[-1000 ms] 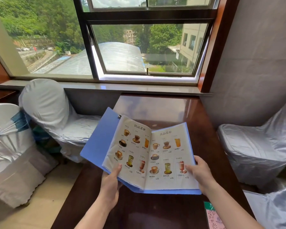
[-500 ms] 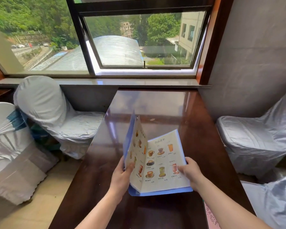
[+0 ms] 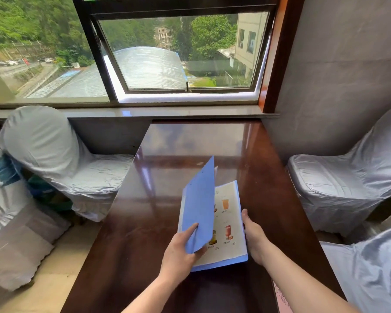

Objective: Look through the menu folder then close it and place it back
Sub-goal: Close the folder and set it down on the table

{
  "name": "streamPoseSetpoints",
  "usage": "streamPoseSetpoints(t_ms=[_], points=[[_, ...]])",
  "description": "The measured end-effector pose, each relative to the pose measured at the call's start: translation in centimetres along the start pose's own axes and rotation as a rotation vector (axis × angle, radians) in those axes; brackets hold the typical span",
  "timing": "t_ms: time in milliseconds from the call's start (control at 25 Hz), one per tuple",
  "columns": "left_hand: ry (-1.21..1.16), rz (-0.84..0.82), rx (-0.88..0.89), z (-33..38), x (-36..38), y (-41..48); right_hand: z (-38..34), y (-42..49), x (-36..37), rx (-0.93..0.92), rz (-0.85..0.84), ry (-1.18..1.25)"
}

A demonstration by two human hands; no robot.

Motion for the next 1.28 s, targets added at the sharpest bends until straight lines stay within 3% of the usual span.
streamPoseSetpoints(t_ms=[320,520,640,840,1280], points=[[0.318,-0.195,-0.051,-2.8,2.5,-0.7,0.1,-0.2,0.9,-0.031,0.022,-0.192],[0.287,-0.113,-0.112,-5.1,0.9,-0.7,0.9,0.3,-0.2,-0.046,0.081,-0.288],[0.250,0.005,-0.220,-6.7,-0.7,-0.3,1.2,0.8,-0.3,-0.057,0.095,-0.307],[0.049,0.042,-0.424,-8.7,-1.6,-0.1,0.7,1.1,-0.8,-0.071,0.139,-0.367],[-0.010,0.028,-0.471,-9.7,-0.6,-1.2,2.8,2.5,-0.9,-0.076,0.170,-0.482]])
Point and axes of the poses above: each hand's wrist, its own y-axis towards the middle knuckle, its own x-axis out of the palm, z = x × y, the point moved 8 cm from there along y, towards the middle knuckle, and after that the axes turned 1 degree about -y, right-handed, at the moved point
